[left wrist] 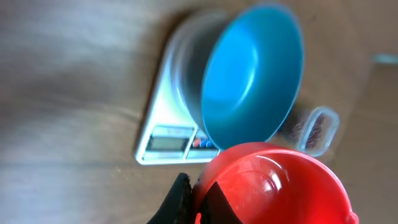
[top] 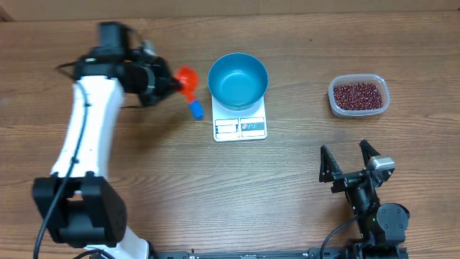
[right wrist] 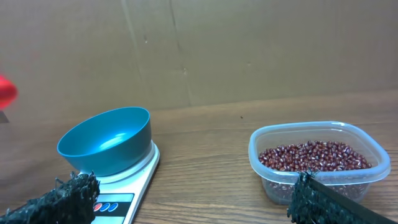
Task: Scoop item into bowl and weigh 150g on scale
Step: 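Lift the red scoop with the left gripper toward the scale center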
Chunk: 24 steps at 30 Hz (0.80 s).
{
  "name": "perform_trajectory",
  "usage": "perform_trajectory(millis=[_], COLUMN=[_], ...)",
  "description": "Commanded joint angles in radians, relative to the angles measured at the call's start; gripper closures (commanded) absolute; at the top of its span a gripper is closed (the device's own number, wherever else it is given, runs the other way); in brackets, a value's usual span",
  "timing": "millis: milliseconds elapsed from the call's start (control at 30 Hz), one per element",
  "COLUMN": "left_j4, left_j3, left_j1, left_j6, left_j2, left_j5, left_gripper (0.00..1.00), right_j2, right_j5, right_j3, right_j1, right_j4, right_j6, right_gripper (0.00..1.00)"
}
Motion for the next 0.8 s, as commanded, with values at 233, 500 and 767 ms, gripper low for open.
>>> perform_trajectory(millis=[233, 500, 767], left_j4=[-0.010, -0.029, -0.067], left_j3=[0.008, 0.008, 0.008], left_j1=[-0.244, -0.347, -0.404], left_j6=[-0.428, -0.533, -0.666], left_j2=[-0.014, -0.132, -0.209], left_j5=[-0.327, -0.570, -0.698], left_gripper=[0.95, 0.96, 0.95], right_j2=[-0.011, -0.011, -0.011], right_j5=[0.010, -0.269, -0.497], right_j3=[-0.011, -0.011, -0.010], right_j1=[0.005, 0.005, 0.005], right_j4=[0.004, 0.044, 0.164], right_j6=[-0.001, 0.317, 0.452], right_gripper=[0.00, 0.00, 0.00])
